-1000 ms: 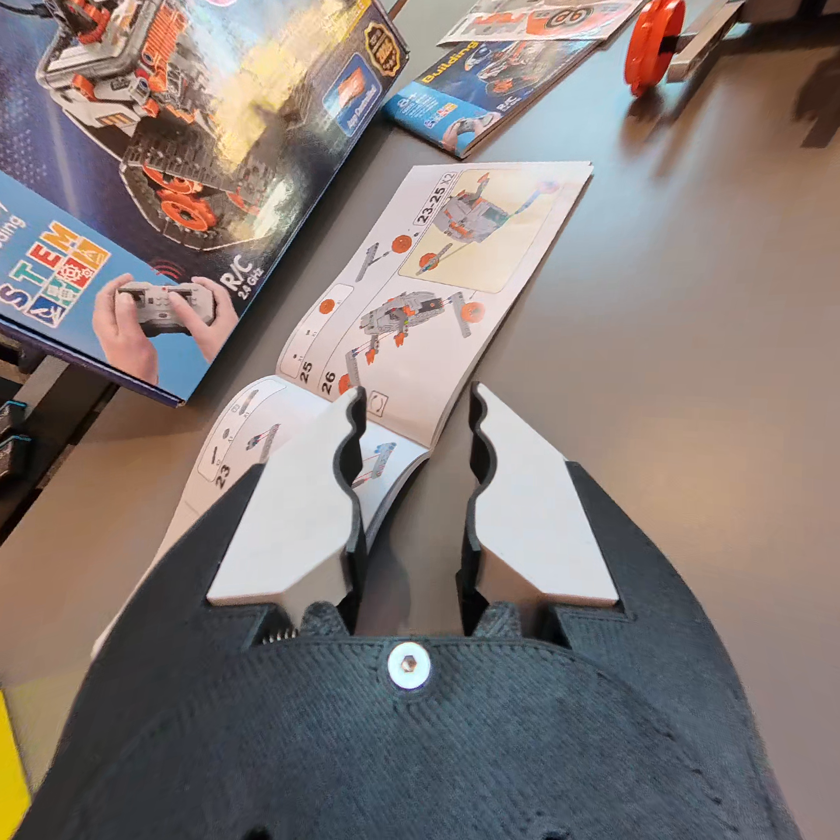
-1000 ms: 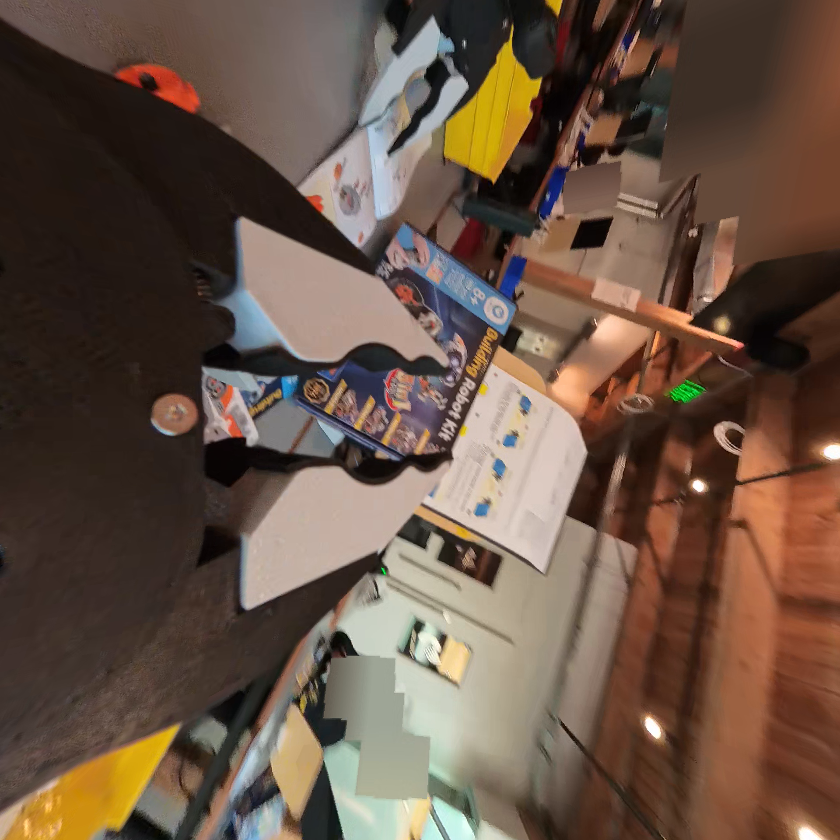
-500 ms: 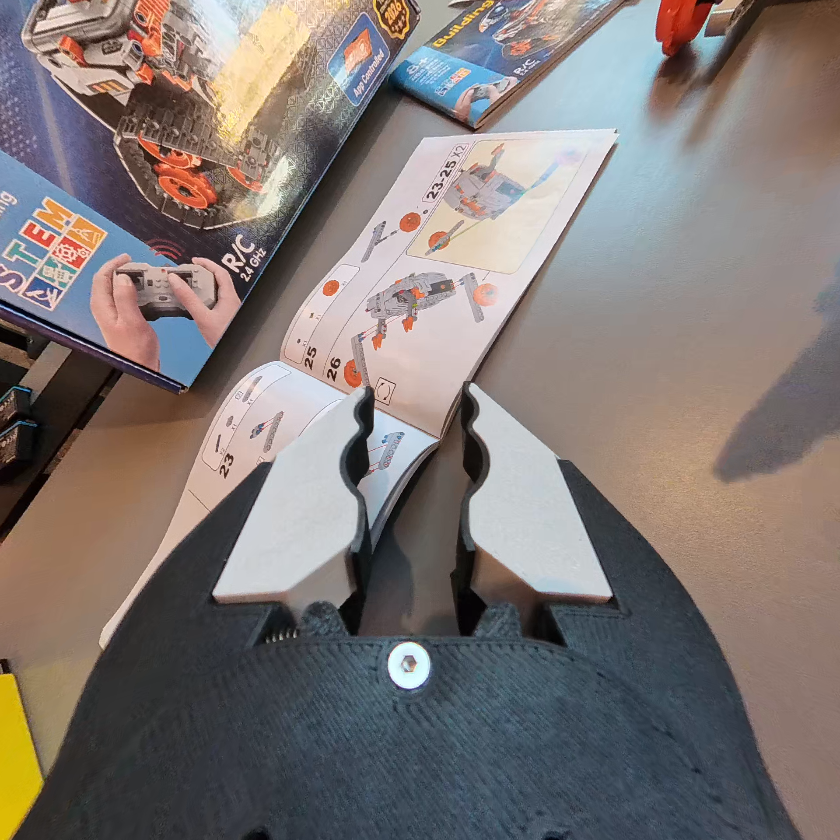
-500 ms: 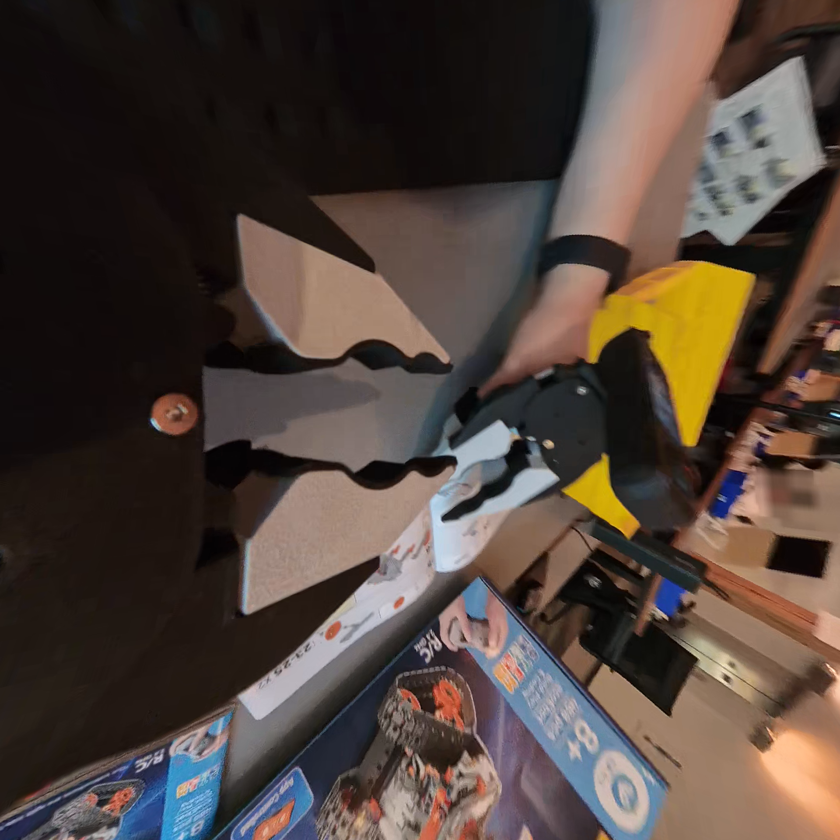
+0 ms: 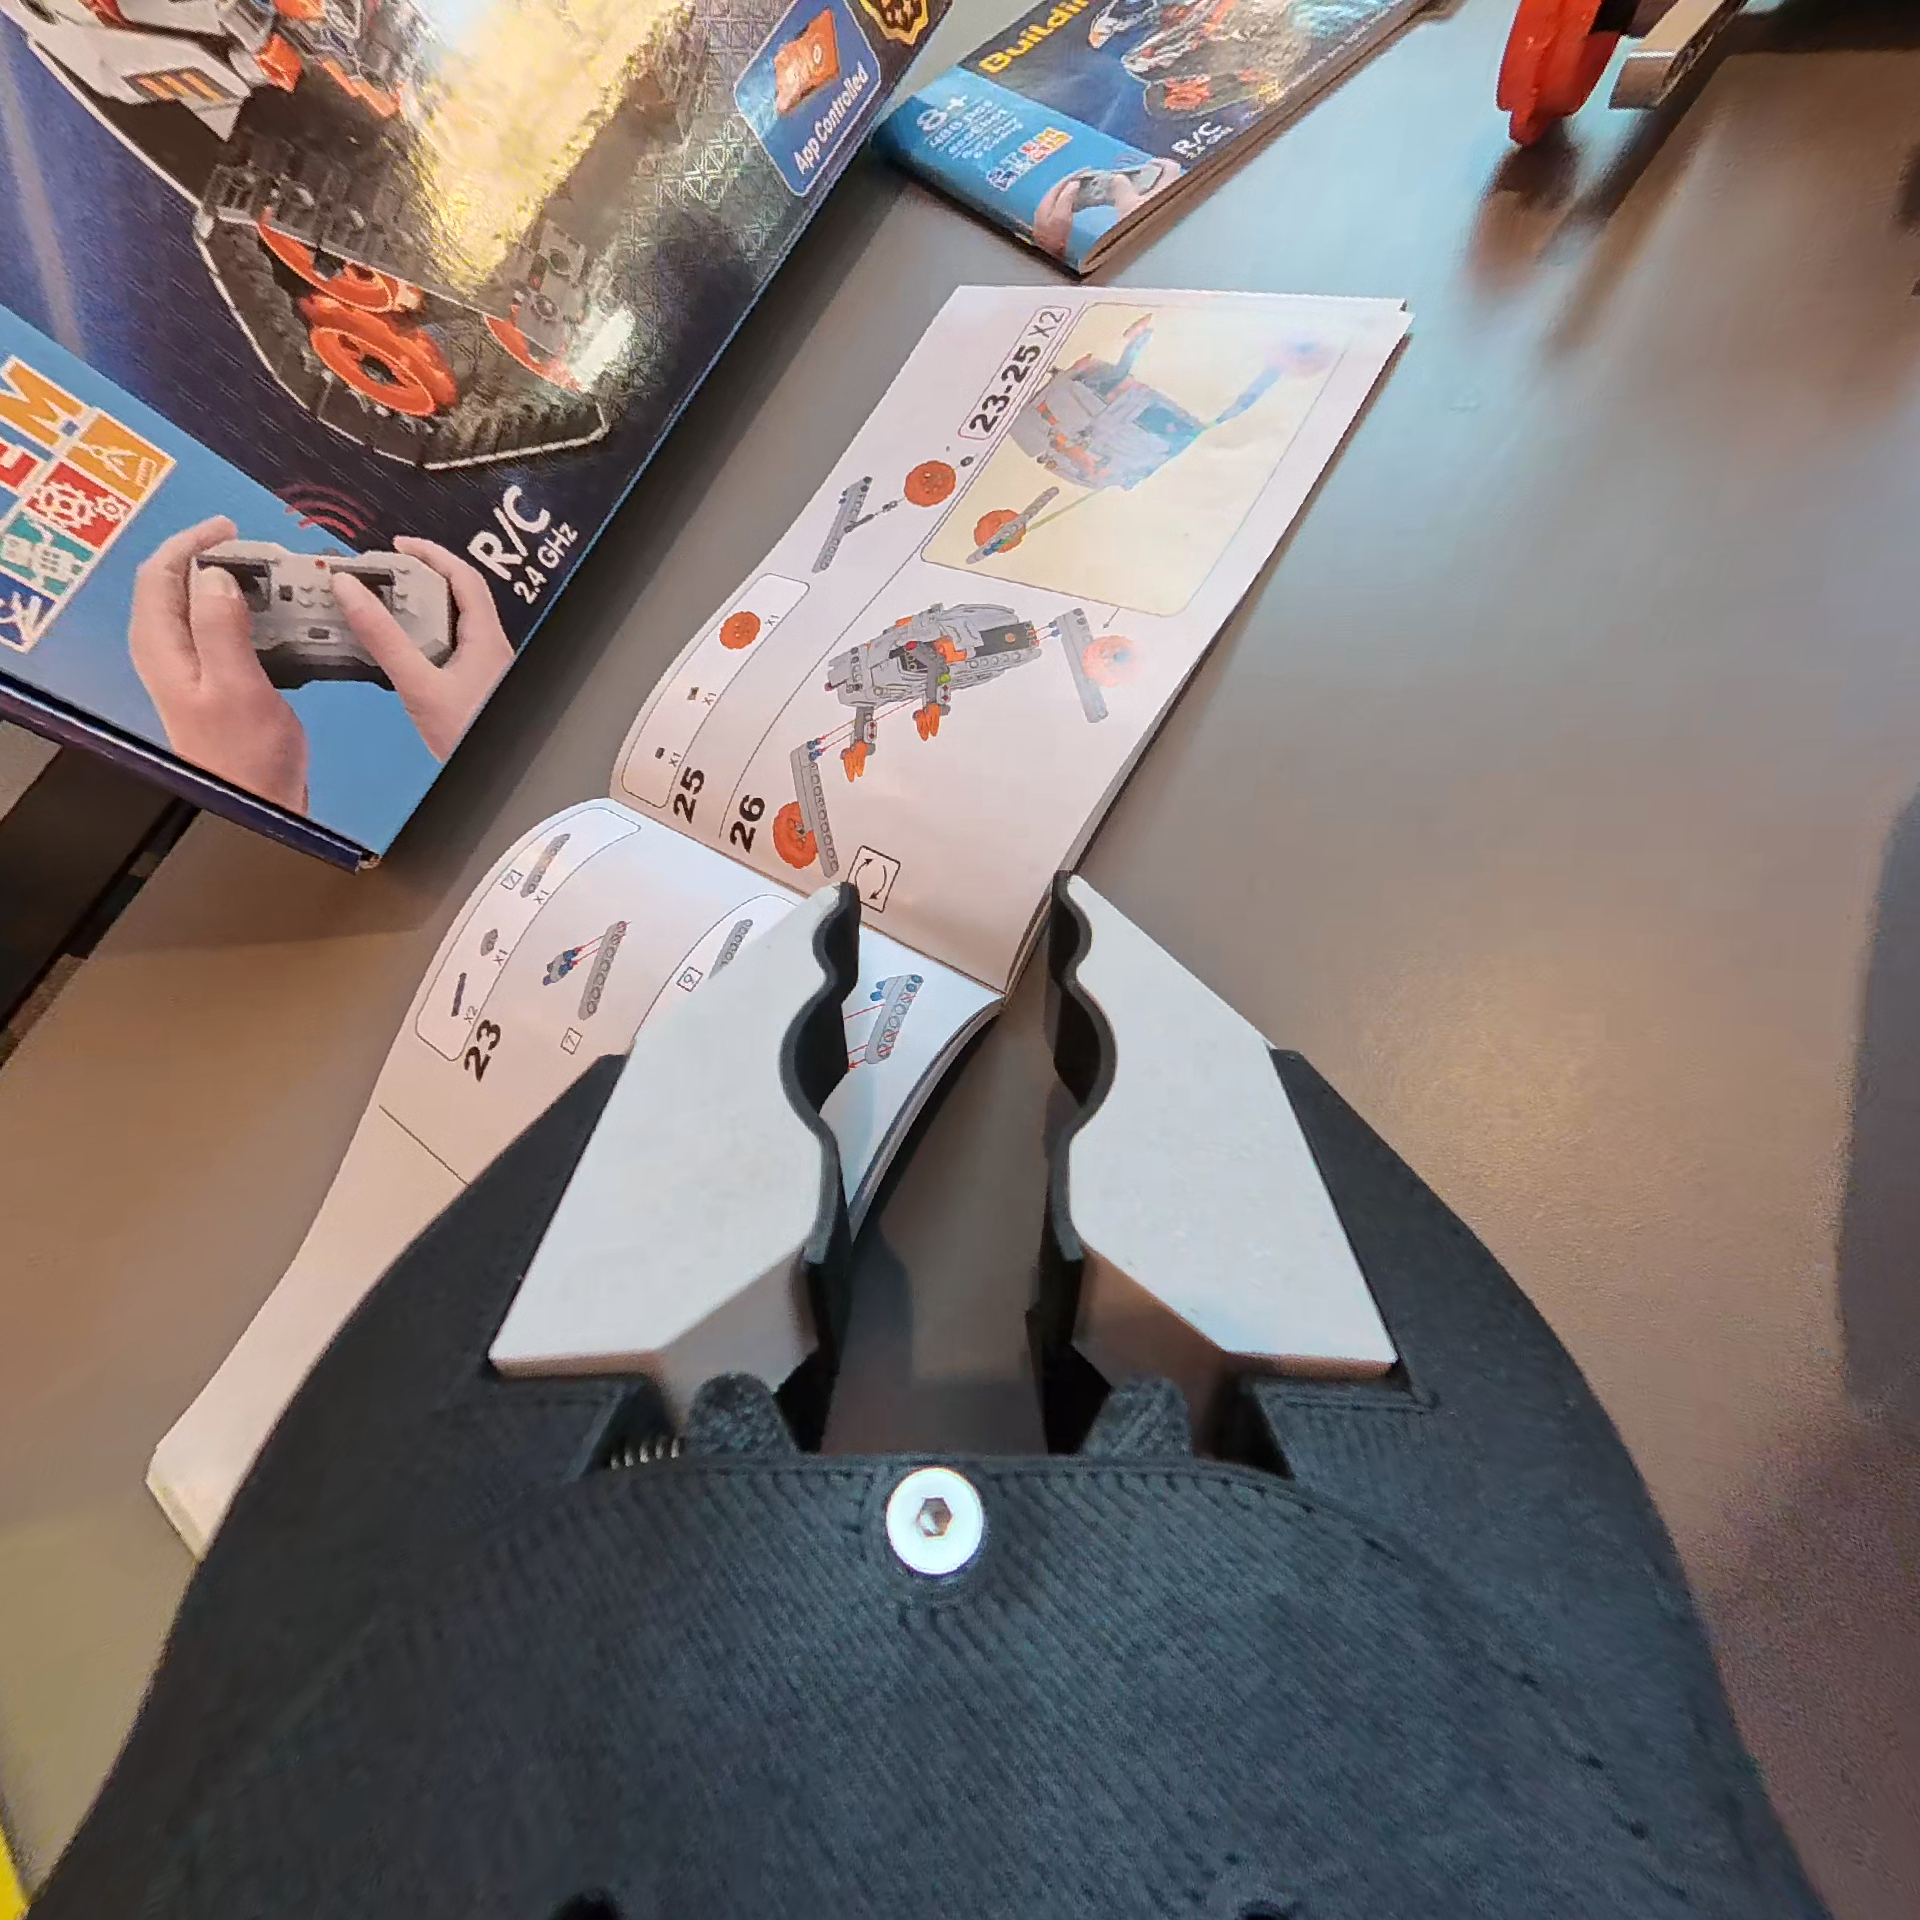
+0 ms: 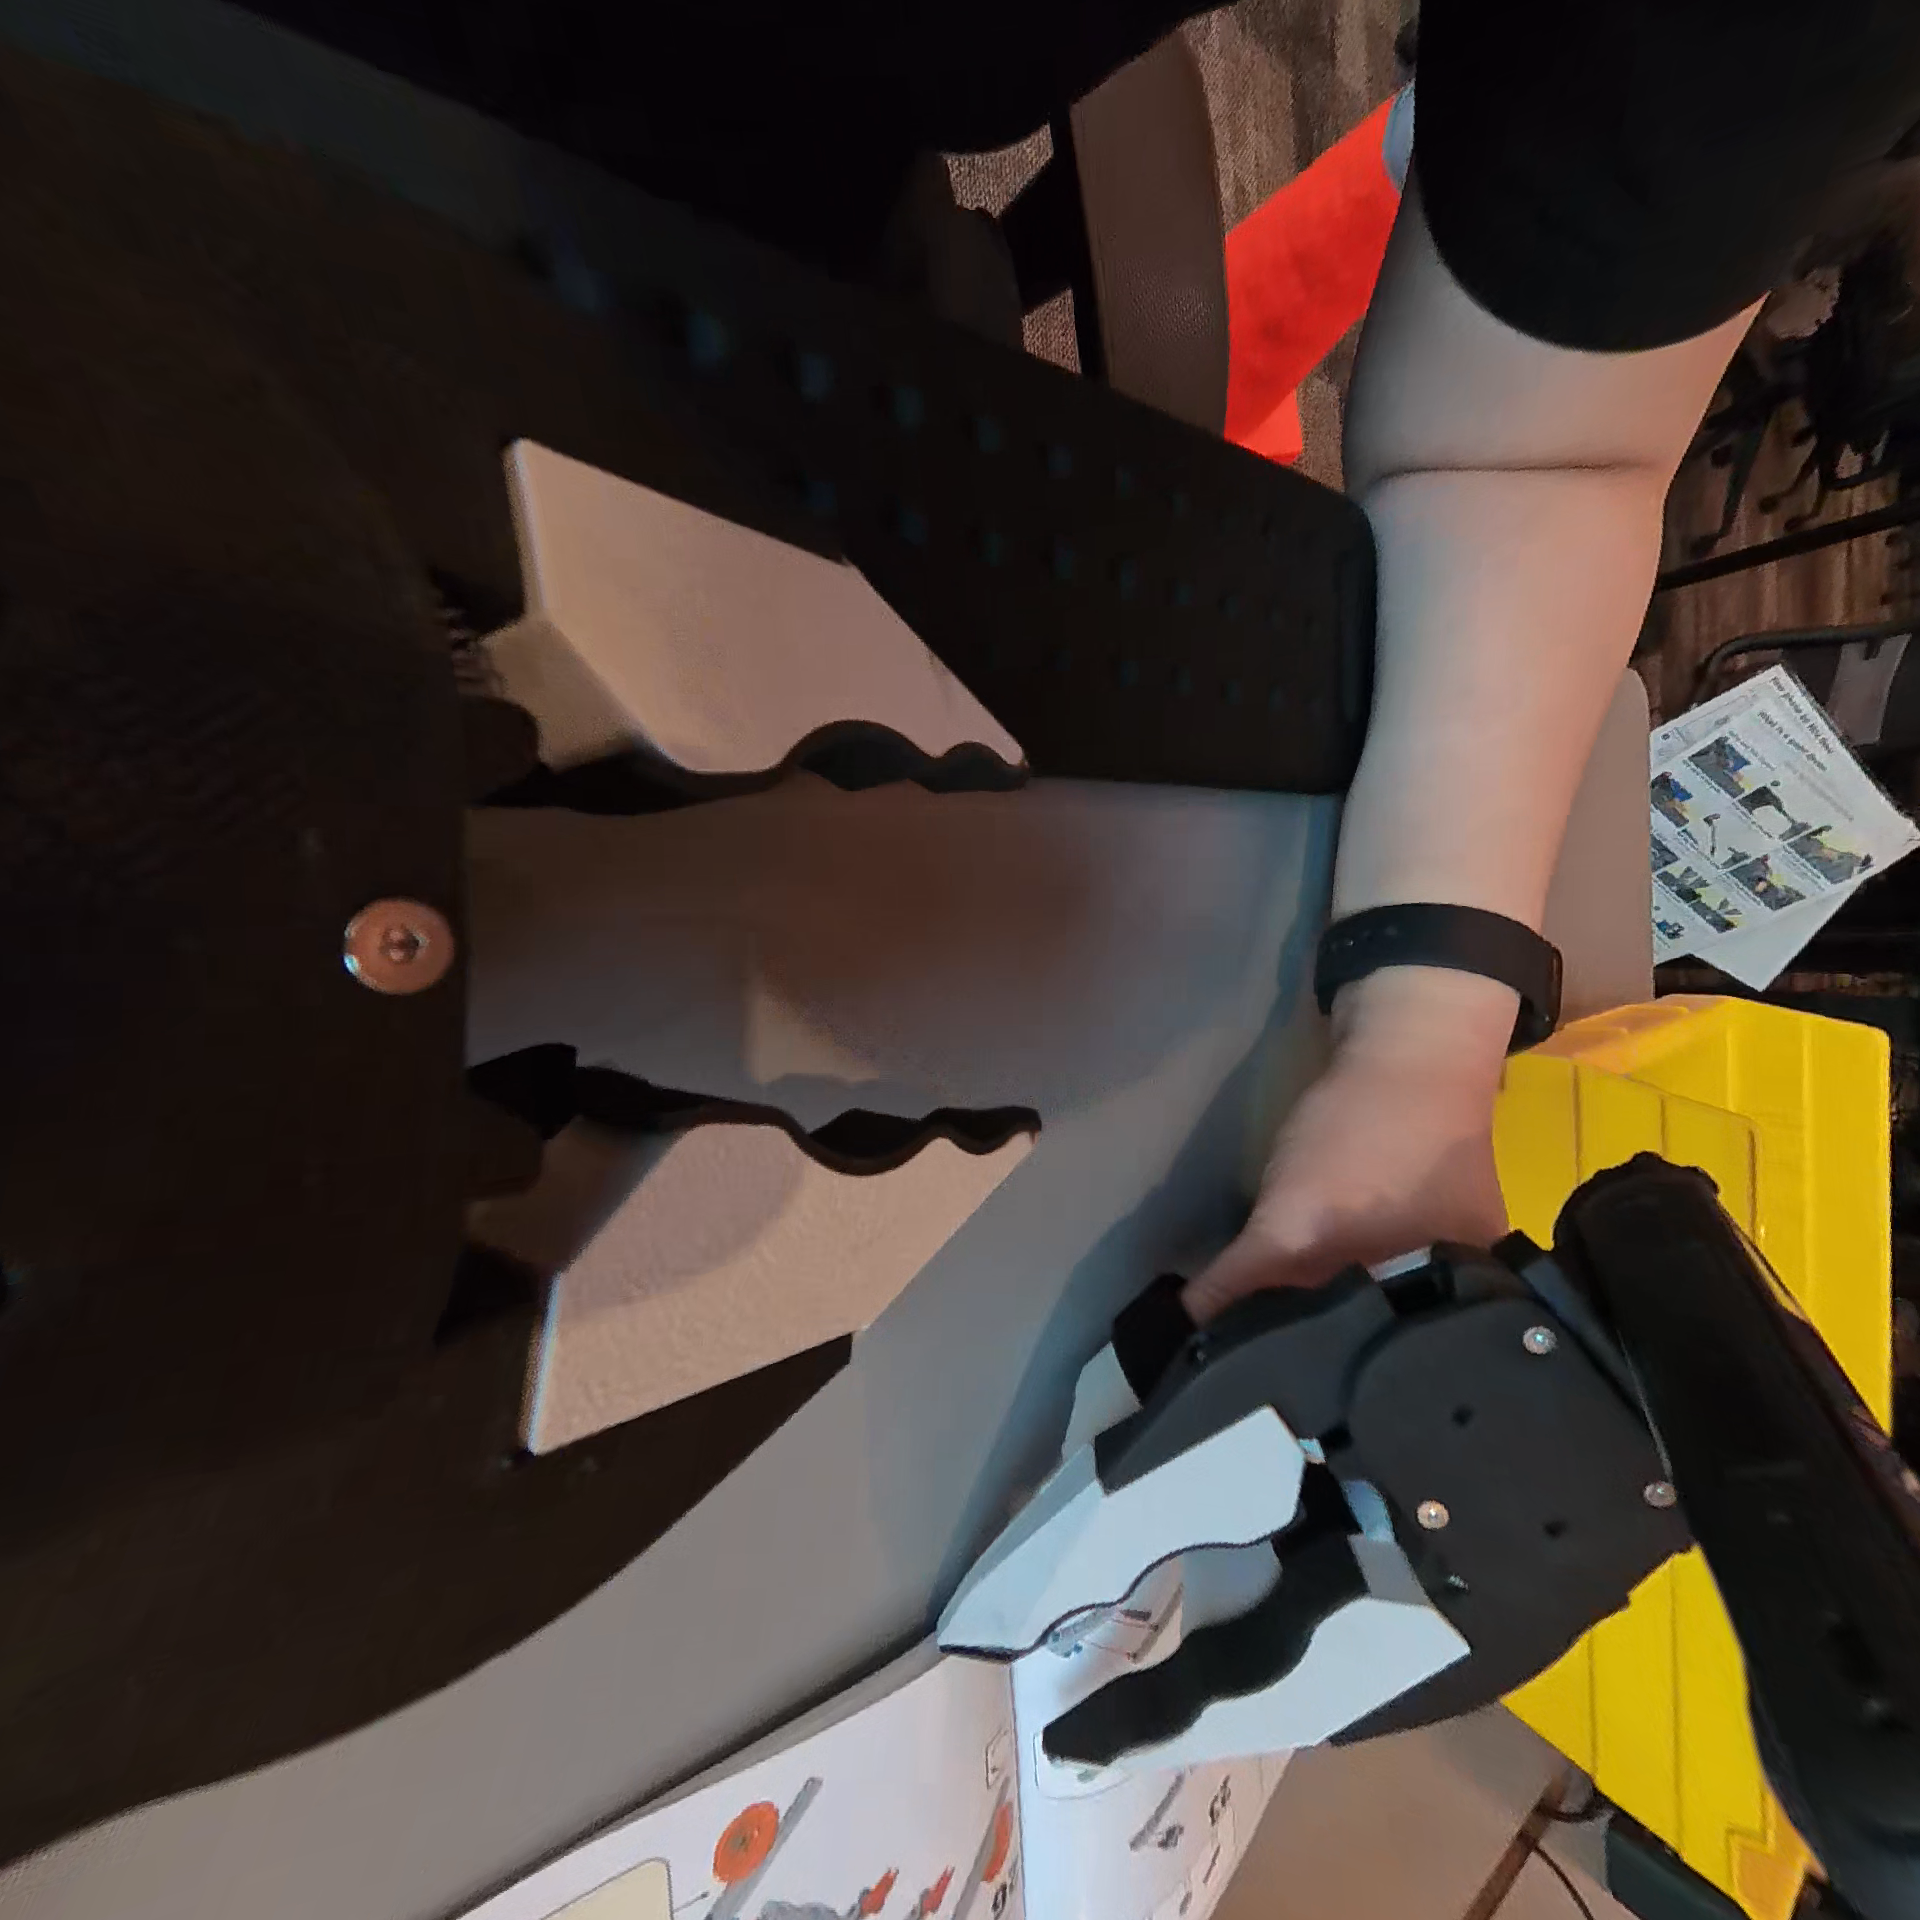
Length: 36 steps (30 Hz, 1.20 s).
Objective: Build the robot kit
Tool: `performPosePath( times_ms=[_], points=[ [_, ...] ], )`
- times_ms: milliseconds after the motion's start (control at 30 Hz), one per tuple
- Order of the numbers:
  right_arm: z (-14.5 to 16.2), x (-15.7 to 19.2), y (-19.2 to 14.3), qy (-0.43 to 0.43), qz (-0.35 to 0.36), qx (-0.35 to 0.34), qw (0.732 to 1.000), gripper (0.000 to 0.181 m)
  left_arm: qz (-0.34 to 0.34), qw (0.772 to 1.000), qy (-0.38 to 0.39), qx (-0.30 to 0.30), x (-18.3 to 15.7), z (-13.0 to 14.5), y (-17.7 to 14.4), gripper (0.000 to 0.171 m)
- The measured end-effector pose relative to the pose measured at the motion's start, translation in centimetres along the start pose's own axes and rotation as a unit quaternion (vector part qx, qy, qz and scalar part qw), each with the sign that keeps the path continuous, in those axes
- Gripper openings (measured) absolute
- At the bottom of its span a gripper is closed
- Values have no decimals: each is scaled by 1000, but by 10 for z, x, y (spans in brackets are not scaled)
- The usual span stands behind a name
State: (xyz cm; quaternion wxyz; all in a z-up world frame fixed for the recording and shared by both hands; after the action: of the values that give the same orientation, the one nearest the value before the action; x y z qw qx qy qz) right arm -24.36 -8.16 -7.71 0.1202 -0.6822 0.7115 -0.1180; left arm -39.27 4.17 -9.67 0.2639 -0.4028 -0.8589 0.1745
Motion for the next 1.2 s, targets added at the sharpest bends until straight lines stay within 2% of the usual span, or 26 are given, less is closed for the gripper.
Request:
performPosePath(
  times_ms=[200, 467, 1200],
  points=[
    [6, -9, 2, 70, -26, 21, 997, 64, 9, 1000, -10, 1, 2, 0, 0, 35],
    [8, -18, 0, 140, -41, 7, 989, 64, 18, 1000, -25, -7, 5, 0, -2, 33],
    [8, -15, 2, 130, -51, 16, 990, 64, 19, 1000, -17, -2, 3, 0, -1, 31]
  ],
)
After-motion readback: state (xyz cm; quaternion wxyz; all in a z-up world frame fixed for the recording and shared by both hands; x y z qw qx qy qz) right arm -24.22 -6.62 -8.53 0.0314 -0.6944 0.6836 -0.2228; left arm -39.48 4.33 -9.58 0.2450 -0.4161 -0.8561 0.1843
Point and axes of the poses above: each gripper's, where its closed fingertips meet, y out along the fingers, z out of its underside, x = y × z across the jaws, the point moved 10 cm from there along -y, back along the fingers, and after that the axes turned 3 degrees about -x, right-handed, at the moved point
